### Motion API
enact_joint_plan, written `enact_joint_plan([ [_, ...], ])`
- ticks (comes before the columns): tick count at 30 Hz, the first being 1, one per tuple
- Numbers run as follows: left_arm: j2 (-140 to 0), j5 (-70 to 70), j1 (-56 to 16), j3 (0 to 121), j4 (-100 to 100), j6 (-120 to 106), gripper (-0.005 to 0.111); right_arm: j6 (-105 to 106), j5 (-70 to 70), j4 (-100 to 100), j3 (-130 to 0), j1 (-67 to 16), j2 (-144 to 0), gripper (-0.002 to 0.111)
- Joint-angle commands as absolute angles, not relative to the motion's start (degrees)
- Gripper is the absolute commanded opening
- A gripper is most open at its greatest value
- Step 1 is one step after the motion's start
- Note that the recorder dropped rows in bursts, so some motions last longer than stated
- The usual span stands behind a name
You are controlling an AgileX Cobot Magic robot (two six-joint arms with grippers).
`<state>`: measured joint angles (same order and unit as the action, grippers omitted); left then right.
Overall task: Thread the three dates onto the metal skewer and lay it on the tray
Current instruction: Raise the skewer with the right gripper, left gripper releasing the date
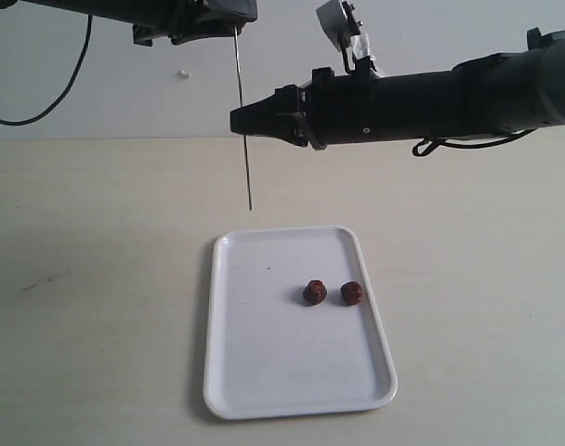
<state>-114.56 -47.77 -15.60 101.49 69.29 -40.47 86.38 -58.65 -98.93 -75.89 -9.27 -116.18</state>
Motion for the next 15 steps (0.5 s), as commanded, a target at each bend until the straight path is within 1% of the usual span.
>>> enact_joint_plan([
  [1, -114.56, -48.25, -15.58, 101.31, 69.17, -40.71, 0.064, 86.93, -58.12, -99.95, -76.39, -9.36, -116.36, 0.000],
  [2, -114.56, -47.88, -15.58, 101.31, 69.17, -40.71, 0.068, 86.69, -58.22, -99.95, -76.39, -9.36, -116.36, 0.000],
  [3, -114.56, -47.62, -15.58, 101.31, 69.17, -40.71, 0.069, 86.52, -58.22, -99.95, -76.39, -9.36, -116.36, 0.000],
  [6, -114.56, -47.30, -15.43, 101.31, 69.65, -41.72, 0.069, 83.66, -57.23, -98.97, -76.39, -9.36, -116.36, 0.000],
  [10, -114.56, -47.74, -15.43, 101.31, 69.55, -42.82, 0.069, 77.29, -52.86, -91.10, -76.39, -7.64, -116.36, 0.000],
  [15, -114.56, -51.50, -15.43, 101.31, 63.11, -42.71, 0.069, 68.71, -53.86, -75.19, -76.39, 0.61, -116.00, 0.000],
])
